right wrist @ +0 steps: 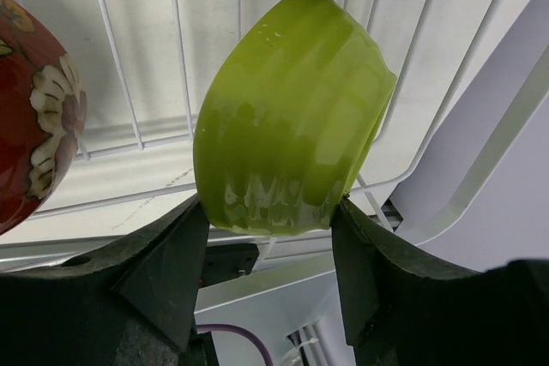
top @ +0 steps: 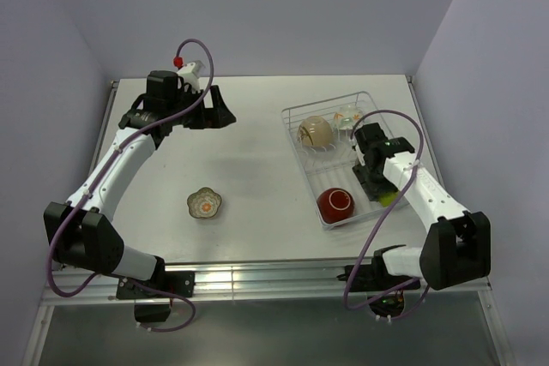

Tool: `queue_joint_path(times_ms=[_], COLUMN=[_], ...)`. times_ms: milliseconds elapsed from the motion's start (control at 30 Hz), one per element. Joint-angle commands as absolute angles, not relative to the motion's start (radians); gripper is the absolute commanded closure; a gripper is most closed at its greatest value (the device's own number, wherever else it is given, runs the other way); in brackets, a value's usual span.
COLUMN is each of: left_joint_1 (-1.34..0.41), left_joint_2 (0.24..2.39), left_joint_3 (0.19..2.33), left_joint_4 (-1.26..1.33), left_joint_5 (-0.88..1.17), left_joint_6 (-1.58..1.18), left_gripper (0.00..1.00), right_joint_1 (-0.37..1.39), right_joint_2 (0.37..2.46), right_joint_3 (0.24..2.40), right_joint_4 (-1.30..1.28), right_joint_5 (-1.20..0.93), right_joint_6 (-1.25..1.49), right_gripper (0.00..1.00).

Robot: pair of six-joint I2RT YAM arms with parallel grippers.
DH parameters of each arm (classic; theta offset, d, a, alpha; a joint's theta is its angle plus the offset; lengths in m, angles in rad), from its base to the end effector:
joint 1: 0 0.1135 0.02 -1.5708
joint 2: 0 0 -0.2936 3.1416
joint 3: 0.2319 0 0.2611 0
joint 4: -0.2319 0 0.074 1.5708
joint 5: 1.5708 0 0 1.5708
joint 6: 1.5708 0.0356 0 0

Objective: Load the bowls into the dish rack

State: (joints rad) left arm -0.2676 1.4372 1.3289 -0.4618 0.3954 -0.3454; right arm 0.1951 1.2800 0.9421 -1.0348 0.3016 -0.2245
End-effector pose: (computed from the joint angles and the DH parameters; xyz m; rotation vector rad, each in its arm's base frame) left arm 0.3146 -0.1005 0.3790 0.1538 2.1876 -0.7760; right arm 0.2146 0.0316 0.2613 -0.5642 2.8610 -0.4473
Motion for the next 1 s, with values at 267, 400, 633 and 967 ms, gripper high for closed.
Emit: queue_joint_path(times_ms=[267,400,633,967], left_joint_1=[-0.256,-0.253,-0.252,-0.252], left_joint_2=[1.428,1.427,1.428,1.456], left_joint_3=[1.319,1.315,1.321,1.335], left_joint_4=[-0.451,-0.453,-0.457,-0.454], left_joint_5=[0.416,0.417,0.416,0.433], left_joint_6=[-0.345,-0.345,-0.344,-0.364], left_gripper=[0.01,0.0,0.01,0.01], right_joint_1=[0.238,0.241,0.241,0.25], right_joint_2=[1.309,1.289,1.253,1.259], right_joint_3=[0.902,0.945,0.971,0.965], right_joint_4=[-0.989,-1.026,-1.074,-1.077], right_joint_5=[0.293,0.259,0.14,0.129], right_joint_6=[-0.193,-0.199,-0.232,-0.236], right_gripper=[1.0,1.0,1.0,1.0])
